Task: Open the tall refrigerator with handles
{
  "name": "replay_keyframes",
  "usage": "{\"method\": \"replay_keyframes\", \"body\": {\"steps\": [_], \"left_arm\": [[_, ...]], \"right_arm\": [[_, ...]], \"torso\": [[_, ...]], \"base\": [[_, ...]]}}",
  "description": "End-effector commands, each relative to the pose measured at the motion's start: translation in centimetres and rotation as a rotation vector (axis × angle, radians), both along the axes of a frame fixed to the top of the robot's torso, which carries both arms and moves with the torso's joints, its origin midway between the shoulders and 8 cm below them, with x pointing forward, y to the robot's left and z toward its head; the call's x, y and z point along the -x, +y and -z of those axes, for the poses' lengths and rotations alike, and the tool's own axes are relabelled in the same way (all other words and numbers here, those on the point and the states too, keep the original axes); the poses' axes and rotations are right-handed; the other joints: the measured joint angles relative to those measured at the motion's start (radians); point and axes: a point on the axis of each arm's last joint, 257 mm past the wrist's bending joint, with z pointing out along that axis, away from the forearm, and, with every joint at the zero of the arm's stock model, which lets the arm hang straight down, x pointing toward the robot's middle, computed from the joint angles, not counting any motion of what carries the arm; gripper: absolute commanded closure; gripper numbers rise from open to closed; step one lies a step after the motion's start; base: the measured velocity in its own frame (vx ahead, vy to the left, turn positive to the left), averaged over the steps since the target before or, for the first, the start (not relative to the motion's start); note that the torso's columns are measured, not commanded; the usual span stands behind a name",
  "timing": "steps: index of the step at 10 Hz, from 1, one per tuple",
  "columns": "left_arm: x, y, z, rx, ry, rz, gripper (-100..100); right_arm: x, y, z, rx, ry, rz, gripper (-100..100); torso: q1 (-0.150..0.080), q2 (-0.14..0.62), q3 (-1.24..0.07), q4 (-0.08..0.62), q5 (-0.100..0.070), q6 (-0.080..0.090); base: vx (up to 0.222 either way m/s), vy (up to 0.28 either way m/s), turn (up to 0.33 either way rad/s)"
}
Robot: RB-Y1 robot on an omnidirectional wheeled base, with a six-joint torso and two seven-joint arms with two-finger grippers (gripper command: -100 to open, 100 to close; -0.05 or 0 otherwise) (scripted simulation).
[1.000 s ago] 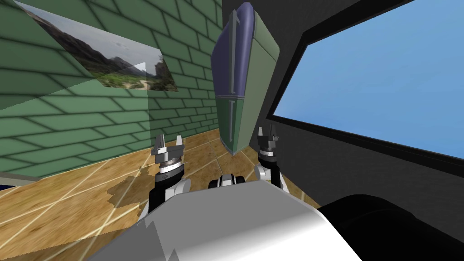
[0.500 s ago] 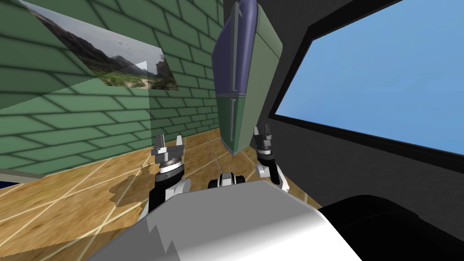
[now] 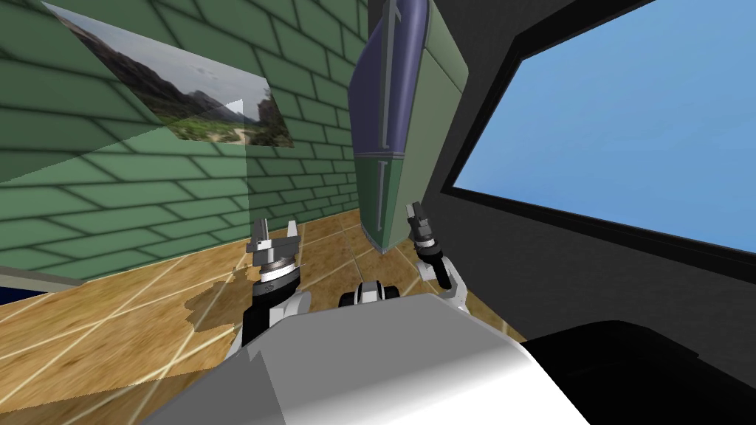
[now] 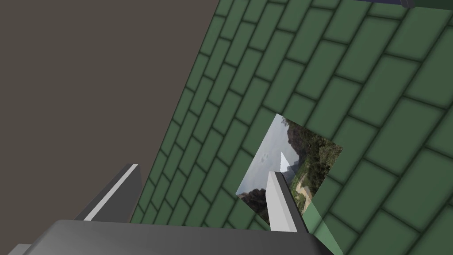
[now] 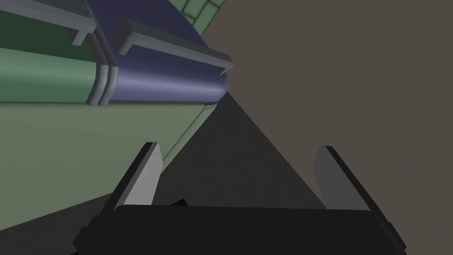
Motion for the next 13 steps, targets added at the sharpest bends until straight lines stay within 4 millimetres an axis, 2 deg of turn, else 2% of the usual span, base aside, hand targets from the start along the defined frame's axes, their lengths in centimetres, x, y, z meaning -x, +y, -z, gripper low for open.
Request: {"method": "replay_keyframes", "body": {"steps": [1,8,13], "left_arm": [[0.0,0.0,0.0,0.0,0.0,0.0,0],[0.0,0.0,0.0,0.0,0.0,0.0,0],[0.0,0.0,0.0,0.0,0.0,0.0,0]], "right_arm": [[-0.7,2.0,-0.1,0.157,-0.054,0.024,-100],[-1.8,5.0,0.4,0.422,-0.16,0.081,-100],[-3.3,7.2,1.0,0.679,-0.286,0.15,-100]], "torso": [[0.0,0.0,0.0,0.0,0.0,0.0],[0.0,-0.001,-0.001,0.0,0.0,0.0],[0.0,-0.001,0.0,0.0,0.0,0.0]], "base": [[0.031,0.021,0.052],[0.027,0.011,0.025],[0.028,0.012,0.031]]}}
